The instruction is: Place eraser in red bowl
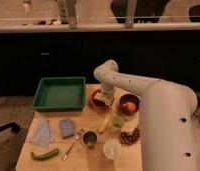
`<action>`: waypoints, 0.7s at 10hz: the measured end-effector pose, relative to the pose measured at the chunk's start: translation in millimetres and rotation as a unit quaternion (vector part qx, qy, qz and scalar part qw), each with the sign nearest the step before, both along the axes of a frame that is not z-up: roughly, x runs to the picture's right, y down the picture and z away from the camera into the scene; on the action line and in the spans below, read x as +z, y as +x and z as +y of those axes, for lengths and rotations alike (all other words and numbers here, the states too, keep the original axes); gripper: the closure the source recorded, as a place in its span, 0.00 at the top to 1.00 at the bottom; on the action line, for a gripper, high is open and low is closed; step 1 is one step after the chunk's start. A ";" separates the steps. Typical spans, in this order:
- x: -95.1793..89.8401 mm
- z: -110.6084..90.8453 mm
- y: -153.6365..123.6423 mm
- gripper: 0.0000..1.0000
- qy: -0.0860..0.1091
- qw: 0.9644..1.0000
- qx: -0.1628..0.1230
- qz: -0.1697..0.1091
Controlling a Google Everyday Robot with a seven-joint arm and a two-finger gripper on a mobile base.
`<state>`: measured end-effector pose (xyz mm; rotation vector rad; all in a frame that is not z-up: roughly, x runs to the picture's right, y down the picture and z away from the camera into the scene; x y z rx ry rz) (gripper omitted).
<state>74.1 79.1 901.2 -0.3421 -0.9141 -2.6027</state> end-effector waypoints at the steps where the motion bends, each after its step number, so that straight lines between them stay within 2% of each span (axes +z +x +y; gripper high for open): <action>1: 1.0 0.2 -1.7 0.00 -0.001 1.000 -0.002 0.000; 2: 0.8 0.3 -2.0 0.02 -0.002 1.000 -0.002 -0.001; 7: 0.9 0.4 0.8 0.52 -0.002 1.000 -0.001 0.001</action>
